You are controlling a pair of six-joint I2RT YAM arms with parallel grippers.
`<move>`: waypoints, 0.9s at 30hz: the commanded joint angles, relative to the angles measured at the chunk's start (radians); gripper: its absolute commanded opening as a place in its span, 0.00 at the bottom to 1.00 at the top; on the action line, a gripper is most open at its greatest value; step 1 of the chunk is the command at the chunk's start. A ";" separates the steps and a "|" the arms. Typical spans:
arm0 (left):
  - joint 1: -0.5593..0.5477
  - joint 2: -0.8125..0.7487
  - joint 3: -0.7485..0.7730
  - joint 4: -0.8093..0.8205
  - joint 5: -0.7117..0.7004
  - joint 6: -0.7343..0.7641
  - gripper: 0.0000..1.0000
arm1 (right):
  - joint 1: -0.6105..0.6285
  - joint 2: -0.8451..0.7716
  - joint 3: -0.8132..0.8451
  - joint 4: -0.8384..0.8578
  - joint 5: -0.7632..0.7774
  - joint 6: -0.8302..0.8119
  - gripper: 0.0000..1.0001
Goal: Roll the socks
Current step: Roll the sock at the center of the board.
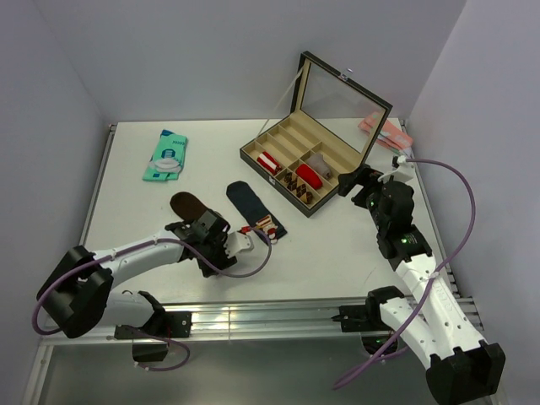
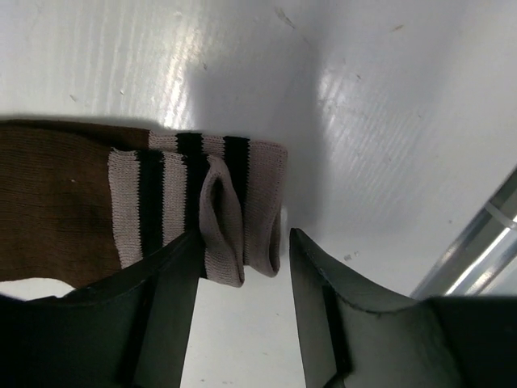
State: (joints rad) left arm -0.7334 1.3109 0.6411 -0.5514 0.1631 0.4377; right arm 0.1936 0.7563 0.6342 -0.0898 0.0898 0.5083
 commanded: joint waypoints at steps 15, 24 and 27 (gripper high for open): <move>0.041 0.102 0.106 -0.103 0.222 0.247 0.00 | 0.088 -0.015 0.032 0.001 0.090 -0.057 0.87; 0.371 0.359 0.382 -0.623 0.578 0.668 0.00 | 0.268 -0.075 -0.068 0.149 0.053 -0.120 0.85; 0.436 0.491 0.446 -0.757 0.611 0.780 0.00 | 0.346 -0.087 -0.129 0.238 0.021 -0.131 0.84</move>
State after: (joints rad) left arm -0.3511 1.7157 1.0309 -1.0687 0.6453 1.0050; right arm 0.4854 0.6823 0.5457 0.0051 0.1432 0.4122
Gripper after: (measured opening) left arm 0.034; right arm 0.842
